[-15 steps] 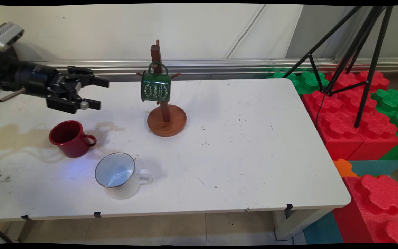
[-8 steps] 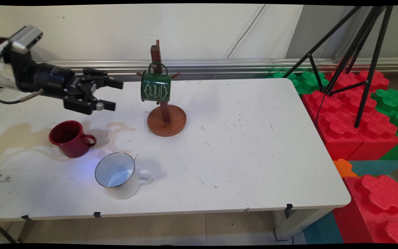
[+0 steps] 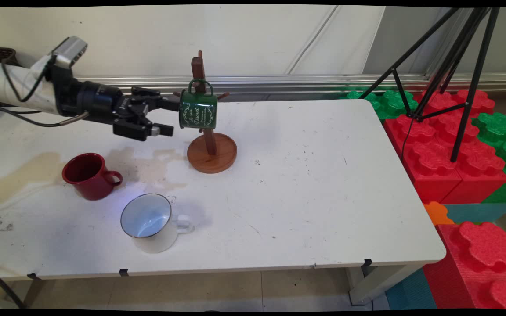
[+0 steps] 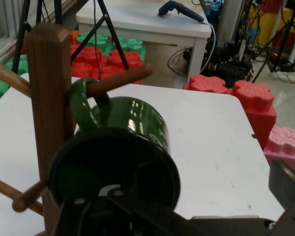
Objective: Pick up the green mug from the rack
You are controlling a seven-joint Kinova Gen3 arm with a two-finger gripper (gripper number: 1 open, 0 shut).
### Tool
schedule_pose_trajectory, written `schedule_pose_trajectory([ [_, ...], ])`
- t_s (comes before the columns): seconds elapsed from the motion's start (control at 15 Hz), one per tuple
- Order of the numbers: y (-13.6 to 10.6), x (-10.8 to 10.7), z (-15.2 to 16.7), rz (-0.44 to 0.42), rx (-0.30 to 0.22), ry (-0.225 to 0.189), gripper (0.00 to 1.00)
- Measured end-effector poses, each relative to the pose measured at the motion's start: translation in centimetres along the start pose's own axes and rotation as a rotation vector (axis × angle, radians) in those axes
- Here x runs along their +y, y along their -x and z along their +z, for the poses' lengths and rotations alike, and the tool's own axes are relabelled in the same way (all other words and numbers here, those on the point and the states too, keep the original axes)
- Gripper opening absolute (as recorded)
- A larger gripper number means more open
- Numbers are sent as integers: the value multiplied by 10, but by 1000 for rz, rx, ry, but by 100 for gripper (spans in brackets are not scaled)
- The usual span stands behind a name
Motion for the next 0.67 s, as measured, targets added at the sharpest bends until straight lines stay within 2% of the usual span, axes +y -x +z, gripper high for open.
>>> schedule_pose_trajectory([
  [0.67,4,-19,27,-33,29,-9,100],
])
